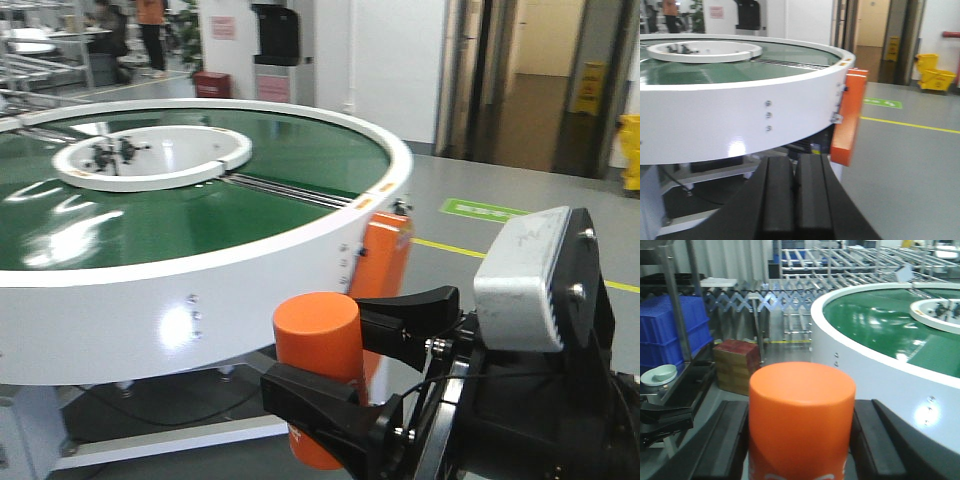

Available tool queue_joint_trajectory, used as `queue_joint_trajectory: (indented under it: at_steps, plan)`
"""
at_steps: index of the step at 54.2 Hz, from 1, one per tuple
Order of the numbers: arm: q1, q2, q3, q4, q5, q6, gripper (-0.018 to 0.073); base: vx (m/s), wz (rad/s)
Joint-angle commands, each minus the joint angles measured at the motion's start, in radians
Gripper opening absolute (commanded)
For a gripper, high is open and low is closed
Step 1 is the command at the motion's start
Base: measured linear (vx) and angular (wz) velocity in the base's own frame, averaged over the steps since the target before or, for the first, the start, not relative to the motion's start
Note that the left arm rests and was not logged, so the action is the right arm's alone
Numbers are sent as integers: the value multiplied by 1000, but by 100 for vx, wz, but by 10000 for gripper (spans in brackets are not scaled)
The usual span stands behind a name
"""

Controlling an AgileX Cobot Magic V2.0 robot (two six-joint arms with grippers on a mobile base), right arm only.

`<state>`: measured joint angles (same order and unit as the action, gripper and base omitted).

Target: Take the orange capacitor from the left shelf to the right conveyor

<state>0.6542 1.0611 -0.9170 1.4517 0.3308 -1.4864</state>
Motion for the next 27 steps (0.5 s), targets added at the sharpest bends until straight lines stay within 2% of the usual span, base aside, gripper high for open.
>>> queue_joint_trajectory:
  at_steps: [1,15,27]
  plan:
    - [-2,-20,-29,32,-5,-7,-3,26,50]
    - [-2,-20,-29,32,-6,-7,-3,27,41]
    - [-2,-20,-29,32,-8,-7,-3,32,17]
